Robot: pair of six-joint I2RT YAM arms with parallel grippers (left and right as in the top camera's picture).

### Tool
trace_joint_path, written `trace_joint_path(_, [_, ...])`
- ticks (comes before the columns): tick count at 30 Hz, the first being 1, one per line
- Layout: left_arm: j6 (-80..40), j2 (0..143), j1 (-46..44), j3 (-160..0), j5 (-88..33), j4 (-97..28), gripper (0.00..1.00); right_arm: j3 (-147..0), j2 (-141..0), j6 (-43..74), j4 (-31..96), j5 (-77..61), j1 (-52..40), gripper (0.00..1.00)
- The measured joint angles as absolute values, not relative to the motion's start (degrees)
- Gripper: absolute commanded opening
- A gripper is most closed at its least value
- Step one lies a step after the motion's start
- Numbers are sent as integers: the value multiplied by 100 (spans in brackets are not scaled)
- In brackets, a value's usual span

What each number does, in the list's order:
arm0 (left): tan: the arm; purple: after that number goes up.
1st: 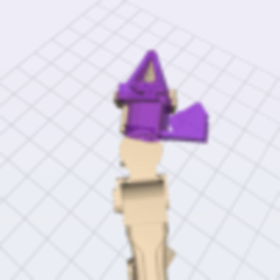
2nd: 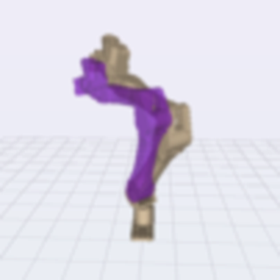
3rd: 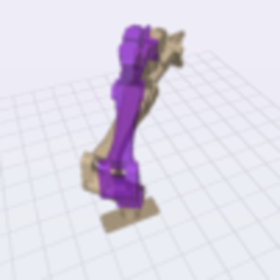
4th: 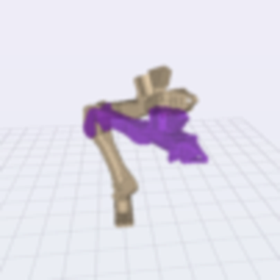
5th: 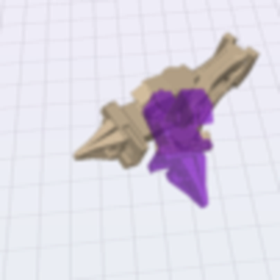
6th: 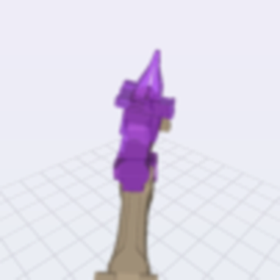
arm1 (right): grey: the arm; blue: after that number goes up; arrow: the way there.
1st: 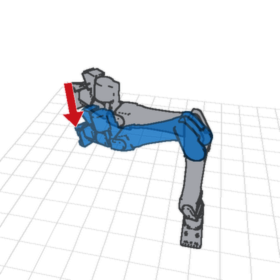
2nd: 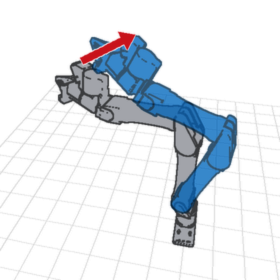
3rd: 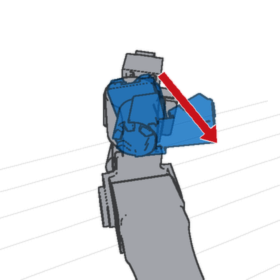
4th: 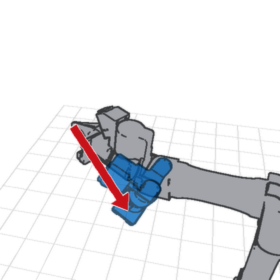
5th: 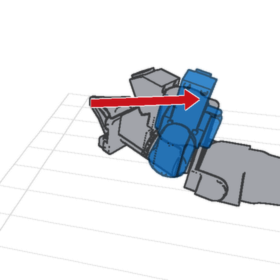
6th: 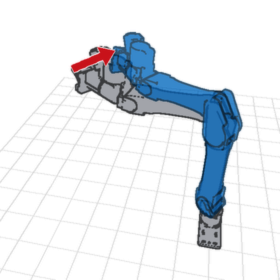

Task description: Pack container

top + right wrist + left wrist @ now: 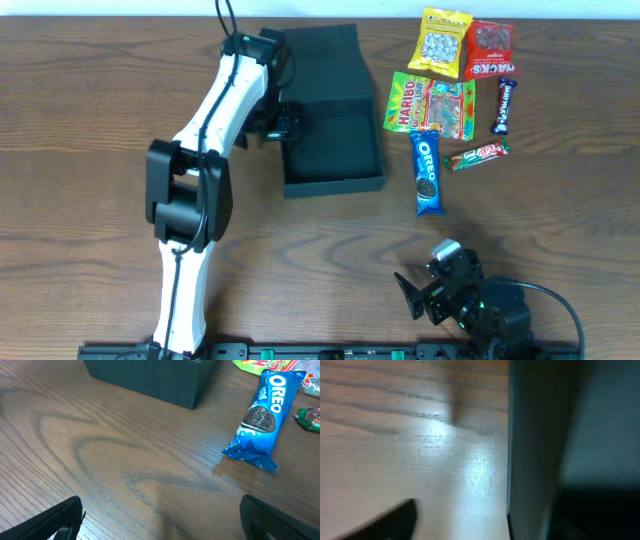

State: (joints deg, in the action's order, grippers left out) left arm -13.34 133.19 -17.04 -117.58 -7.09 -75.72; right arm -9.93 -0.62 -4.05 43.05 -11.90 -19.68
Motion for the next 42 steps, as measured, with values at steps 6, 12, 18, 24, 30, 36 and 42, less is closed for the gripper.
trace_joint_path(6, [-1352,13461,-1710,-11745,-602,-7343,6,-993,-62,-405,4305,-1192,-1968,99])
trace_joint_path(12, [-1352,13461,-1710,-11745,-226,-7428,6,-993,-62,-403,4305,-1192,-1968,99])
trace_joint_path(18, [-1376,13461,-1686,-11745,49,-7572,6,-993,-62,-405,4305,-1192,-1968,99])
trace_joint_path(24, [-1603,13461,-1559,-11745,49,-7601,6,-993,-62,-405,4305,-1192,-1968,100])
trace_joint_path(30, [-1658,13461,-1503,-11745,161,-7526,38,-993,-62,-405,4305,-1192,-1968,99])
trace_joint_path(36, [-1319,13434,-1503,-11824,148,-7384,56,-993,-62,-405,4305,-1192,-1968,100])
trace_joint_path(42, [-884,12411,-1505,-11902,-152,-7461,73,-993,-62,-405,4303,-1192,-1968,99])
